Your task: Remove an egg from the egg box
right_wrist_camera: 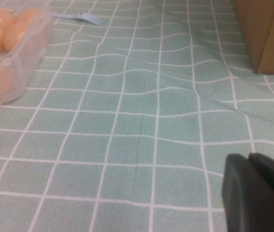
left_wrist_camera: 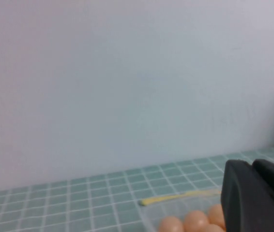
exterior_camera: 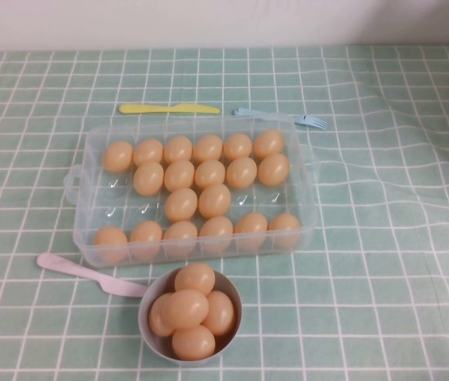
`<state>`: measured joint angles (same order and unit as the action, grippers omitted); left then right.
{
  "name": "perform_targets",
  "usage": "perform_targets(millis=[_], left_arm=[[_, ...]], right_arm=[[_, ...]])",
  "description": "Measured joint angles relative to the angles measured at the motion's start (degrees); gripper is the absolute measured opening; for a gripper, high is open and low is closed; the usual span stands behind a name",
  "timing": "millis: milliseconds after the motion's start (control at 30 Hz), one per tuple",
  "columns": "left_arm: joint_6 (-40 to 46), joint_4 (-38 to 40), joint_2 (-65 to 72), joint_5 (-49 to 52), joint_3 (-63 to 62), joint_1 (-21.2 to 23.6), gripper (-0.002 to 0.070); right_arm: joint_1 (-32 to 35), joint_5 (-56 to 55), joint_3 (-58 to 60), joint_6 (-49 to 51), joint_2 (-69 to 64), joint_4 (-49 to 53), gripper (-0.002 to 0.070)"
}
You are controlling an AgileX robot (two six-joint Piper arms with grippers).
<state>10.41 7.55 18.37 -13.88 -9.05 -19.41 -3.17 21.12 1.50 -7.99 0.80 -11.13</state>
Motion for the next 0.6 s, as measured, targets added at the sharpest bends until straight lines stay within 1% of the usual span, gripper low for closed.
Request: perform_targets(millis=[33,167,233,400,600], left_arm=[[0.1,0.0,-2.3,0.0,1.4,2.7,-0.0002],[-0.7,0.0,-9.9,0.0,5.5,10.1,-0.0002],[-1.2,0.0,-12.9,0.1,7.2,12.6,-0.0002],[-2.9,-1.7,-18.2,4.8,10.4,13.7,-0.0002],[-3.1,-3.7,-18.9,17.2,10.4,13.7,-0.0002]], right_arm=[[0.0,0.0,0.0,0.0,0.0,0.0,-0.0018],[0.0,0.0,0.0,0.0,0.0,0.0,-0.0018],[0.0,0.0,0.0,0.0,0.0,0.0,-0.0018],[0.0,0.0,0.0,0.0,0.0,0.0,-0.0018],[0.0,0.0,0.0,0.0,0.0,0.0,-0.0018]])
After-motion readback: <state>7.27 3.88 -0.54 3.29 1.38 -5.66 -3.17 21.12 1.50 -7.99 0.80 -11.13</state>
